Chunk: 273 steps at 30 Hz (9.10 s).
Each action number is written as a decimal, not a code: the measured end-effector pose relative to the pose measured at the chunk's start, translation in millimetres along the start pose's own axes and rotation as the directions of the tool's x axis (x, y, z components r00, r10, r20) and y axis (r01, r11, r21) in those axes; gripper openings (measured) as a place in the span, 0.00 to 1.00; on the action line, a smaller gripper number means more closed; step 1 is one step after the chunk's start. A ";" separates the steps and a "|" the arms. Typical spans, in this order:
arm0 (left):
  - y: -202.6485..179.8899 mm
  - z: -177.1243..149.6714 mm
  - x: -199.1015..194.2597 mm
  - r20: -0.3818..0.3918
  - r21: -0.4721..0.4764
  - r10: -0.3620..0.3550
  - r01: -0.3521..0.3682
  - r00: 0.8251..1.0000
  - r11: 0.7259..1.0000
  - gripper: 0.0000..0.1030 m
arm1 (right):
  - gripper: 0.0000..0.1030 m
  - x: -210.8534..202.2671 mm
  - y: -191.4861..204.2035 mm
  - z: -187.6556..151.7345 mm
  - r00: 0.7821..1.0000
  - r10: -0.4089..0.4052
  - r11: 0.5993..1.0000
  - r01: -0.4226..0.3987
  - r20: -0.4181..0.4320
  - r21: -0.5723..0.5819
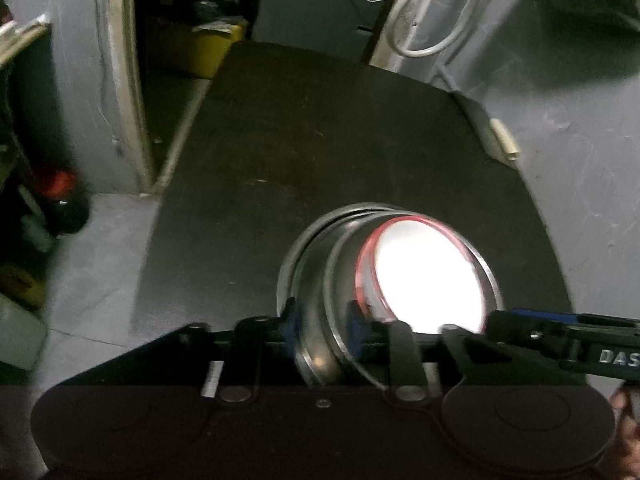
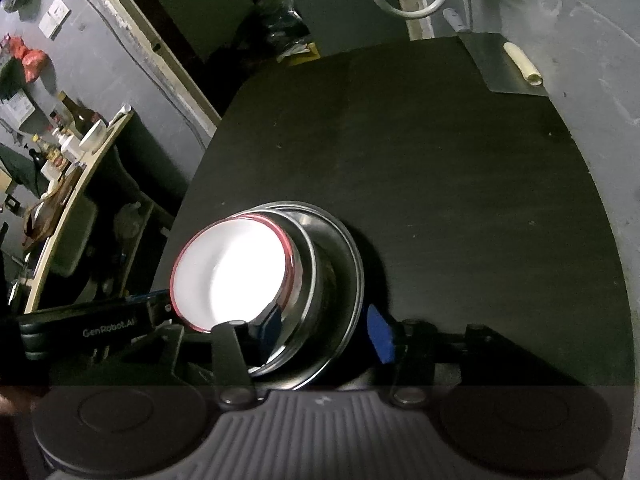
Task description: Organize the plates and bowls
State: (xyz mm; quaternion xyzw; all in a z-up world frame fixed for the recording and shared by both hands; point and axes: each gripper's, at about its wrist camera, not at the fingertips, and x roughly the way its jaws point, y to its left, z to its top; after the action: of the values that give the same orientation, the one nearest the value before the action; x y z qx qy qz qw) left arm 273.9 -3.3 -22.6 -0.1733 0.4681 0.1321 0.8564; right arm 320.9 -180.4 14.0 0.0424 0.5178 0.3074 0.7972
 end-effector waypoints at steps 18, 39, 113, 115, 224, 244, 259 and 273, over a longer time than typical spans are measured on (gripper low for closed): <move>5.3 -1.1 -14.0 0.047 -0.045 0.076 -0.073 0.996 0.996 0.84 | 0.81 -2.9 6.5 0.4 1.000 0.018 1.000 -0.017 0.023 -0.024; 12.4 -0.4 -23.9 0.016 -0.057 0.047 -0.046 0.999 0.997 0.99 | 1.00 -21.4 15.2 -2.4 0.994 -0.023 1.000 0.024 0.107 -0.013; 81.6 -52.9 -165.6 0.454 0.212 -0.131 0.036 0.881 0.977 0.99 | 1.00 -105.3 120.7 -107.9 0.817 -0.322 0.947 0.278 0.478 0.161; 84.9 -55.9 -170.8 0.476 0.198 -0.108 0.013 0.873 0.980 0.99 | 1.00 -107.6 124.0 -115.6 0.803 -0.324 0.946 0.283 0.501 0.159; 95.1 -143.4 -156.8 0.382 0.400 -0.180 0.013 0.906 0.916 0.99 | 1.00 -109.6 122.7 -227.8 0.766 -0.447 0.893 0.418 0.462 0.170; 91.7 -145.6 -157.0 0.385 0.391 -0.162 -0.002 0.909 0.920 0.99 | 1.00 -107.1 120.2 -227.6 0.787 -0.432 0.900 0.407 0.441 0.155; 91.8 -145.5 -157.1 0.385 0.391 -0.162 -0.002 0.908 0.920 0.99 | 1.00 -105.8 120.5 -226.2 0.789 -0.431 0.900 0.408 0.437 0.152; 91.2 -145.7 -157.0 0.387 0.393 -0.163 -0.003 0.908 0.919 0.99 | 1.00 -105.4 120.8 -226.8 0.790 -0.431 0.901 0.407 0.436 0.151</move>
State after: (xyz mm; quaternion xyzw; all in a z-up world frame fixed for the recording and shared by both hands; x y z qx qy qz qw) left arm 45.6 8.0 21.5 0.0107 0.2861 0.0353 0.9575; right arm 44.9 -196.0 40.5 0.0176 0.3185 0.0914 0.9433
